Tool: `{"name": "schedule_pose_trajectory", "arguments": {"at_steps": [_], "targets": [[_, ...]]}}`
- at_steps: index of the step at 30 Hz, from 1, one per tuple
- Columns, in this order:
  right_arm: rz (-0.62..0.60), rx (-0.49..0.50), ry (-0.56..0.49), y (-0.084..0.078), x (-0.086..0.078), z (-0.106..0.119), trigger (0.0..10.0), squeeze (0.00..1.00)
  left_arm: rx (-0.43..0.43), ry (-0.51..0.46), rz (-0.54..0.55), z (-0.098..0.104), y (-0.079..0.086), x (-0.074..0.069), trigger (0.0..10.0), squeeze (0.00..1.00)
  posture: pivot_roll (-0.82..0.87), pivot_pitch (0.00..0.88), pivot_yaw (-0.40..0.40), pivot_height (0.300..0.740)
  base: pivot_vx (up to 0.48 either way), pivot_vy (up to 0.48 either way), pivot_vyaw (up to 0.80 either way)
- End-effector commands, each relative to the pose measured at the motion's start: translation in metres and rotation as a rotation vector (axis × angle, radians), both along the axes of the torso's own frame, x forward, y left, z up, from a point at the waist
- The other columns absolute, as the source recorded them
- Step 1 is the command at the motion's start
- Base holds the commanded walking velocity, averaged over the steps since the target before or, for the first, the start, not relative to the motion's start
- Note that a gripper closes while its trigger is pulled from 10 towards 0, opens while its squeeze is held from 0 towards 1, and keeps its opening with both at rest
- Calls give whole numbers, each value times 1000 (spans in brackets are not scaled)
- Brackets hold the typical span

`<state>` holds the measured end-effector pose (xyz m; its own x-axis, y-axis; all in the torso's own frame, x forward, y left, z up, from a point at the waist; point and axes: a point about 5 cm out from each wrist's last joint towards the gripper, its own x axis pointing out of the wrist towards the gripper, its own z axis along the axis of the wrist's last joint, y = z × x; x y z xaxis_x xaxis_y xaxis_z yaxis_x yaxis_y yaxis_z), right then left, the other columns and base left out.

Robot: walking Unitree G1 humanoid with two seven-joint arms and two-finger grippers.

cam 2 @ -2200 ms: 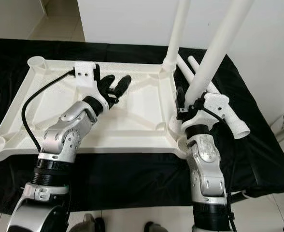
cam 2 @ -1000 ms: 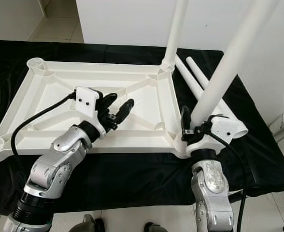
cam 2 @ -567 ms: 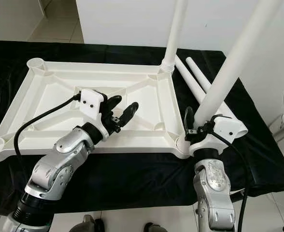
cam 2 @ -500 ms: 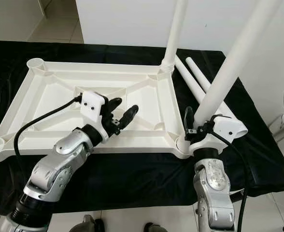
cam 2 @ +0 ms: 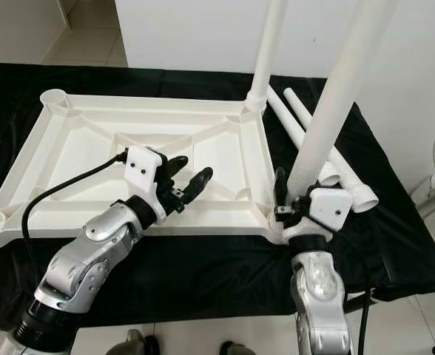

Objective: Building children table

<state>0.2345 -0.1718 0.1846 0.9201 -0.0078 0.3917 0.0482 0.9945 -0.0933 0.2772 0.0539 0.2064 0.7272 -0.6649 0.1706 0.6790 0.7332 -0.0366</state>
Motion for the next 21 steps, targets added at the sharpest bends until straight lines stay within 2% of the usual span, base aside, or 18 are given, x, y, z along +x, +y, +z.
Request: {"name": "schedule_pose_trajectory", "arguments": {"at_steps": [1,5,9,15,18,21], "targets": [[-25,15,77,-2,-4,-20,10000,0,17,-32,-148,4,-7,-8,10000,0,9,127,-19,740,0,0,0],[-48,29,74,-3,-7,-24,10000,0,16,-33,-148,5,-7,-7,10000,0,7,128,-15,740,0,0,0],[-94,83,51,-9,-11,-26,10000,0,16,-36,-151,6,-7,-7,10000,0,5,131,-6,740,0,0,0],[-139,113,74,-14,-14,-35,10000,0,19,-35,-161,7,-7,-8,10000,0,5,135,1,740,0,0,0],[-175,199,81,-21,-13,-39,10000,0,21,-34,-163,7,-6,-8,10000,0,7,139,7,740,0,0,0],[-180,225,91,-24,-11,-41,10000,0,22,-33,-164,7,-6,-8,10000,0,7,139,7,740,0,0,0]]}}
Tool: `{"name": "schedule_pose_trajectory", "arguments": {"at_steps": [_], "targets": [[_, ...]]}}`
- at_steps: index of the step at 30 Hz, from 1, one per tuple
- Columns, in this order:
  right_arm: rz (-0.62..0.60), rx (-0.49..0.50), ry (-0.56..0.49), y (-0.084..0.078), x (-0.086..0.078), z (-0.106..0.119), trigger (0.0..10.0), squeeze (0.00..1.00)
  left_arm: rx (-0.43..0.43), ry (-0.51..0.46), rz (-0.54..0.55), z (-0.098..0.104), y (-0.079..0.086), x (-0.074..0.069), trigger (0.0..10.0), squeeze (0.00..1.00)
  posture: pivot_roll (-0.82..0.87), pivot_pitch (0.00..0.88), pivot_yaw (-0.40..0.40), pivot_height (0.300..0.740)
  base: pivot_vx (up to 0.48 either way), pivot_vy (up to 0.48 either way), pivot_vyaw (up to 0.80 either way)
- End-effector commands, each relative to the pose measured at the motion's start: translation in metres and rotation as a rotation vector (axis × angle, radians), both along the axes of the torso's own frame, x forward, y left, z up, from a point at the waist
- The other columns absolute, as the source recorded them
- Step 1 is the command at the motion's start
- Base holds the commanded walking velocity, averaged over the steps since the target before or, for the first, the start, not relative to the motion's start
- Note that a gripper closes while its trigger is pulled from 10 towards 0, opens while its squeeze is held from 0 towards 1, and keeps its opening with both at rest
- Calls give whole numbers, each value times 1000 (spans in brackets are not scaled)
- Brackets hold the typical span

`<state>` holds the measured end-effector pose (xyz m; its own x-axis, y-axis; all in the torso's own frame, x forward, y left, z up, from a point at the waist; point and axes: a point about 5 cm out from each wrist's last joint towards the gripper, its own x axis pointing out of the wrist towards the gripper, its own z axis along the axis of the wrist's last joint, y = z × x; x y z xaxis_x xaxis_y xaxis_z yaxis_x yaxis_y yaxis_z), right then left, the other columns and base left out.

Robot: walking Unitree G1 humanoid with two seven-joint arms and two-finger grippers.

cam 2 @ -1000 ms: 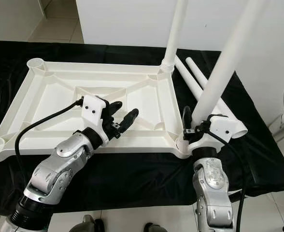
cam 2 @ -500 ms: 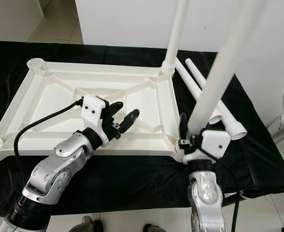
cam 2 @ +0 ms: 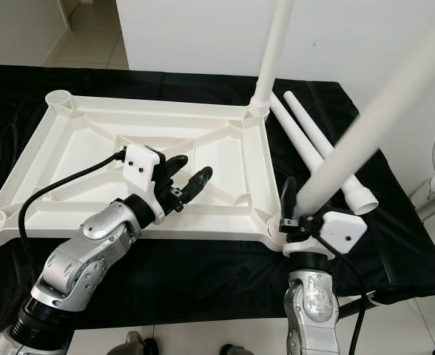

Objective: Building children table

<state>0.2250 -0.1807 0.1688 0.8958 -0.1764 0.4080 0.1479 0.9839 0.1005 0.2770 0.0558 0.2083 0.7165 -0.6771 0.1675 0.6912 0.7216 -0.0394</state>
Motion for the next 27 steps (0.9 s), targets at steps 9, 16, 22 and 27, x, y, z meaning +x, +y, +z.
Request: {"name": "schedule_pose_trajectory", "arguments": {"at_steps": [9,16,22,27], "targets": [[-14,33,164,-16,9,-29,10000,0,20,-38,-148,6,-8,-8,10000,0,14,140,6,740,0,0,0],[90,-33,215,-11,23,-30,10000,0,18,-37,-145,6,-8,-8,10000,0,13,138,4,740,0,0,0],[119,-121,221,-8,28,-26,10000,0,16,-38,-140,7,-8,-8,10000,0,14,138,0,740,0,0,0],[121,-118,254,-7,27,-34,10000,0,14,-37,-137,7,-8,-8,10000,0,18,141,-6,740,0,0,0]]}}
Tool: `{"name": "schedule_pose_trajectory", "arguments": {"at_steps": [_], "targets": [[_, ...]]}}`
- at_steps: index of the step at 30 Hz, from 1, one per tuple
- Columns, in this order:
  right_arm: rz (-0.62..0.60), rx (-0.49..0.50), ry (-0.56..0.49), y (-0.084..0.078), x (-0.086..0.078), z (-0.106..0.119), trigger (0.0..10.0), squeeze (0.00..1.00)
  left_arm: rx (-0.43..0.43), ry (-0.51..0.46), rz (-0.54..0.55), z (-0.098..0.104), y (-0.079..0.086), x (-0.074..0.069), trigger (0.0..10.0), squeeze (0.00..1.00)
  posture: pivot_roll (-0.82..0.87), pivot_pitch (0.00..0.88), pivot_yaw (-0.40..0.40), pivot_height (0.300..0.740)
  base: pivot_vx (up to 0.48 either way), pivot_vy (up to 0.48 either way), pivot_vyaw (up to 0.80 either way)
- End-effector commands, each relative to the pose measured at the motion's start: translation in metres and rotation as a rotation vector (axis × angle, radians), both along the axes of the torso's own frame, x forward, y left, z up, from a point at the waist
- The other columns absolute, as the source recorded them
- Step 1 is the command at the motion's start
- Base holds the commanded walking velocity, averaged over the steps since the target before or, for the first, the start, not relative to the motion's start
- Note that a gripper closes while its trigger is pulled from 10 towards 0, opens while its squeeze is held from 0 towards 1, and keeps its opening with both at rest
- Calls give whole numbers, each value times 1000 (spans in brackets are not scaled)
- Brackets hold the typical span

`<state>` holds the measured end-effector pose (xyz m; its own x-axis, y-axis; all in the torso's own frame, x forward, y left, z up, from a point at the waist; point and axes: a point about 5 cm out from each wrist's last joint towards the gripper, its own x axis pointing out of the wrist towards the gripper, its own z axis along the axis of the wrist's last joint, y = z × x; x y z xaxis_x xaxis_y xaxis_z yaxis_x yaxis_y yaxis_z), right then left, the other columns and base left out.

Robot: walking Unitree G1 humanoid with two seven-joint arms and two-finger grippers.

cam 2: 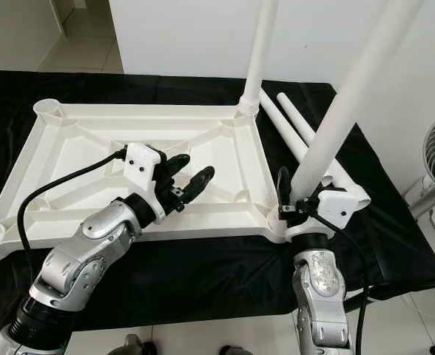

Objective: Building children table

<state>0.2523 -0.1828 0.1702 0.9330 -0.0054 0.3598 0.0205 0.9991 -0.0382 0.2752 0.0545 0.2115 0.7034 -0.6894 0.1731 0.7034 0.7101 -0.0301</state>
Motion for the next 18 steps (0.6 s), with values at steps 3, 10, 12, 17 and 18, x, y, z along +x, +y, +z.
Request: {"name": "schedule_pose_trajectory", "arguments": {"at_steps": [3,10,12,17,18], "targets": [[-21,-6,190,-5,0,-36,10000,0,11,-26,-119,4,-6,-7,10000,0,17,142,-1,740,0,0,0],[-22,-9,190,-8,-2,-37,10000,0,13,-27,-127,4,-6,-7,10000,0,17,139,0,740,0,0,0],[-19,7,194,-8,-2,-38,10000,0,14,-27,-127,4,-6,-7,10000,0,17,139,0,740,0,0,0],[-47,10,217,-12,1,-39,10000,0,13,-28,-128,5,-7,-8,10000,0,17,139,0,740,0,0,0],[-36,-64,204,-12,-1,-39,10000,0,12,-29,-131,5,-7,-8,10000,0,19,133,-1,740,0,0,0]]}}
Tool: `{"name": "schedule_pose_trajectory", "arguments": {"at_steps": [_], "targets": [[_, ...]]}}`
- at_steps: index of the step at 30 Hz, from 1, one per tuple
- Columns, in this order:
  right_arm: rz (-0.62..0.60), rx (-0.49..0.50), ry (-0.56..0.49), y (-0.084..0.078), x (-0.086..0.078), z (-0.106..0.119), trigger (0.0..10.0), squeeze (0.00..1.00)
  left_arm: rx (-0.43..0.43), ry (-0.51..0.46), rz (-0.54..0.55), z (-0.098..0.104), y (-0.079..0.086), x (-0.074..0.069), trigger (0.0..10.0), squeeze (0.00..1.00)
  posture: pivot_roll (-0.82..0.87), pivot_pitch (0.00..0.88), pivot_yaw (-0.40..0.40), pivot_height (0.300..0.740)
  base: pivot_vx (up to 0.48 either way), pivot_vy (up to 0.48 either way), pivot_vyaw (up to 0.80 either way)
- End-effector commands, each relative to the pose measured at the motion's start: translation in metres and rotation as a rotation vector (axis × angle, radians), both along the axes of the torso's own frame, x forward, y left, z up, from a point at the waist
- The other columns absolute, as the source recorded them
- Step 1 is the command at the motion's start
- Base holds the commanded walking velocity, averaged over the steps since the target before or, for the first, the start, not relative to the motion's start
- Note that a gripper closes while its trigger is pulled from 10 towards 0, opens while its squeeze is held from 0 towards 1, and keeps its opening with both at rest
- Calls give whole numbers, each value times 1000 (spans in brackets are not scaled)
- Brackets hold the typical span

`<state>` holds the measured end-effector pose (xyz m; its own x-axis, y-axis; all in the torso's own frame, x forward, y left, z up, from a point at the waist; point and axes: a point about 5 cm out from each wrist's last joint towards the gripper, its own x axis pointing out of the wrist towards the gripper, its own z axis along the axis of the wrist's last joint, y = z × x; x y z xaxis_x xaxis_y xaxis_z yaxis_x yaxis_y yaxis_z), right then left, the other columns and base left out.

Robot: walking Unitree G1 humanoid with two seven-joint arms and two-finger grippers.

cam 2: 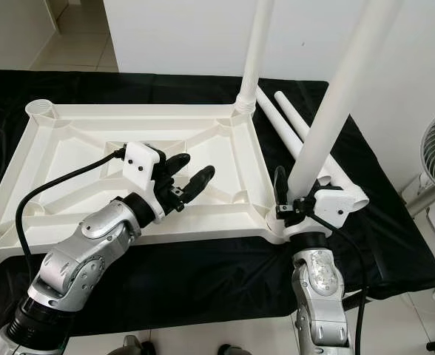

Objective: Building children table

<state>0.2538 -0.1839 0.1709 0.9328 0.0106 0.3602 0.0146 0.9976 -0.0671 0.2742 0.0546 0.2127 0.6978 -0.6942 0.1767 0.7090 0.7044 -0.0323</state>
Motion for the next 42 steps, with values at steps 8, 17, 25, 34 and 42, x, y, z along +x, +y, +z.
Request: {"name": "schedule_pose_trajectory", "arguments": {"at_steps": [8,17,25,34,42], "targets": [[-12,-149,154,-5,-10,-39,10000,0,15,-29,-118,4,-6,-7,10000,0,20,132,-2,740,0,0,0],[-39,-120,152,-10,-17,-45,10000,0,14,-31,-119,6,-6,-6,10000,0,15,130,4,740,0,0,0],[-169,197,216,-30,-24,-63,10000,0,15,-36,-120,8,-6,-5,10000,0,13,142,14,740,0,0,0],[-173,186,212,-26,-30,-67,10000,0,16,-36,-123,9,-6,-5,10000,0,13,148,22,740,0,0,0],[-165,121,242,-24,-18,-63,10000,0,14,-36,-124,10,-6,-4,10000,0,12,151,22,740,0,0,0]]}}
